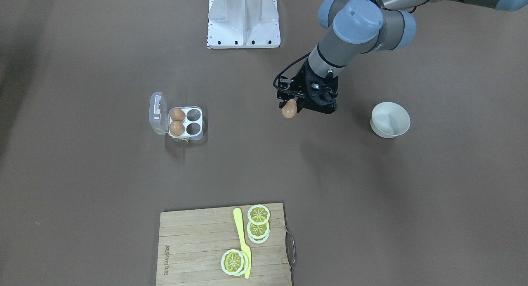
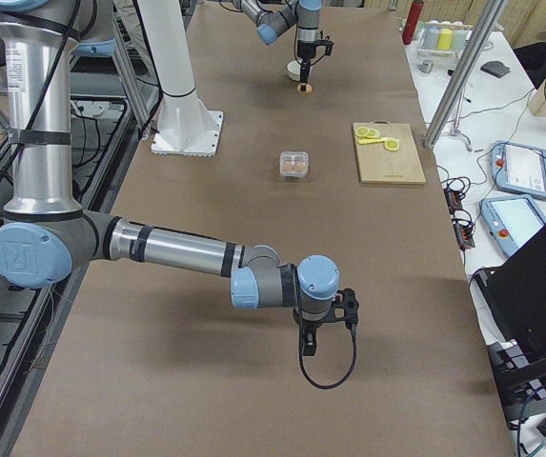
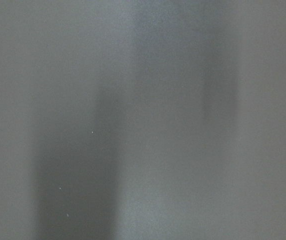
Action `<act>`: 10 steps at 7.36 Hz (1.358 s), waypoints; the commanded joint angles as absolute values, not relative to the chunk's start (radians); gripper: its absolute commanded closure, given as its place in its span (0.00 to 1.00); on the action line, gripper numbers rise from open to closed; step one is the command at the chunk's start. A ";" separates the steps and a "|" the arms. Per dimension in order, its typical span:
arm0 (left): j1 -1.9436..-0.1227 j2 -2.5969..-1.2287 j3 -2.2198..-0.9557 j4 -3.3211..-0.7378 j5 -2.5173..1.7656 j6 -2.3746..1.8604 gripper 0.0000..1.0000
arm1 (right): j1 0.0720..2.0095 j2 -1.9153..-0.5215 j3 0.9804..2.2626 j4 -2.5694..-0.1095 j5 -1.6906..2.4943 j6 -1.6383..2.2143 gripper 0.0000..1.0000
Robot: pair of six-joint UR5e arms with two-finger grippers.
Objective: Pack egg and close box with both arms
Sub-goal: 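Carry the egg with the left gripper over the clear egg box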
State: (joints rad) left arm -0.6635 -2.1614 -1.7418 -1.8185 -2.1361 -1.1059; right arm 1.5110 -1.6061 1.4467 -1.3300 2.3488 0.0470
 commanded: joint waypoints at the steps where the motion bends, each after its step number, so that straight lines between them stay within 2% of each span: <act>1: -0.596 -2.218 -1.730 -1.821 -2.071 -1.170 0.58 | 1.511 -1.606 1.448 -1.330 2.347 0.048 0.00; 4: -0.525 -2.275 -1.640 -1.942 -1.996 -1.245 0.58 | 1.511 -1.605 1.448 -1.330 2.347 0.046 0.00; 10: -0.426 -2.453 -1.487 -1.988 -1.850 -1.307 0.58 | 1.511 -1.608 1.437 -1.296 2.342 0.046 0.00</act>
State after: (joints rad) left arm -0.4369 -2.4170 -1.5253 -1.9708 -1.8671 -1.3028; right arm 1.5110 -1.6070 1.4380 -1.2970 2.3437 0.0460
